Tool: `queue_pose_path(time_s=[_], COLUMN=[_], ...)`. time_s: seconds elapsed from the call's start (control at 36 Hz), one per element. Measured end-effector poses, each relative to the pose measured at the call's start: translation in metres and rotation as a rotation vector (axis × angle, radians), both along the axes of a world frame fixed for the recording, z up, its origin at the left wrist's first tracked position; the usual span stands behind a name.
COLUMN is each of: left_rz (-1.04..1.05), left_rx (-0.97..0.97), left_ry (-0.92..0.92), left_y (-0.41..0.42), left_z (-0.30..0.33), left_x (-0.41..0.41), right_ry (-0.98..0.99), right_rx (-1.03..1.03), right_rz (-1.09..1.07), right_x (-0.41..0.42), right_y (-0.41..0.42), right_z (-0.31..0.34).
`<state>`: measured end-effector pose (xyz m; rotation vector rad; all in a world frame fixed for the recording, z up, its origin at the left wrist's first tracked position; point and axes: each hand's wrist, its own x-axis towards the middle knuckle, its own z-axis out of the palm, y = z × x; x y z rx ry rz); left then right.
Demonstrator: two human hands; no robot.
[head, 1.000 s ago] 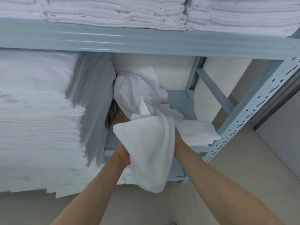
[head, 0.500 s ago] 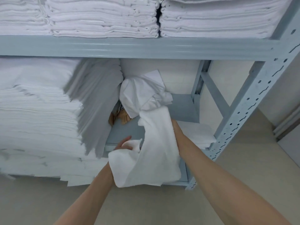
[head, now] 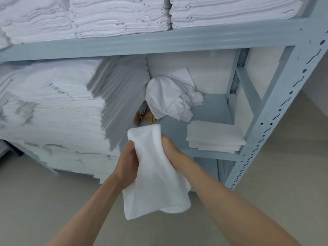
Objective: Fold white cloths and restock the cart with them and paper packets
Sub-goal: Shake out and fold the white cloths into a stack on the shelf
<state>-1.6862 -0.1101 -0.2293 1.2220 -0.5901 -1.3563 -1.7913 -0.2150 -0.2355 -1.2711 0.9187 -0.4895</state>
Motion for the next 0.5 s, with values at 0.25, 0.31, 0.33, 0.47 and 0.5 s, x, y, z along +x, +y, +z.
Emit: queue_pose_path(time_s=[0.25,0.31,0.33,0.47,0.5], left_rz=[-0.007,-0.056,-0.073,-0.030,-0.029], left_rx=[0.047,0.106,0.133,0.162,0.165], left_ry=[0.121,0.049,0.026,-0.030,-0.003], left_y=[-0.011,-0.013,-0.014,-0.022,-0.023], left_z=[-0.008,-0.009,-0.009,-0.013,-0.014], left_x=[0.020,0.026,0.028,0.040,0.040], right_ry=[-0.039,0.003,0.031,0.356,0.425], right_rx=[0.106,0.140,0.138,-0.041,-0.121], right_rz=[-0.083,-0.057,-0.054,-0.156,-0.192], right_x=[0.005,0.006,0.007,0.006,0.005], right_y=[0.001,0.001,0.003,0.006,0.007], right_z=[-0.016,-0.017,-0.017,-0.021,-0.022])
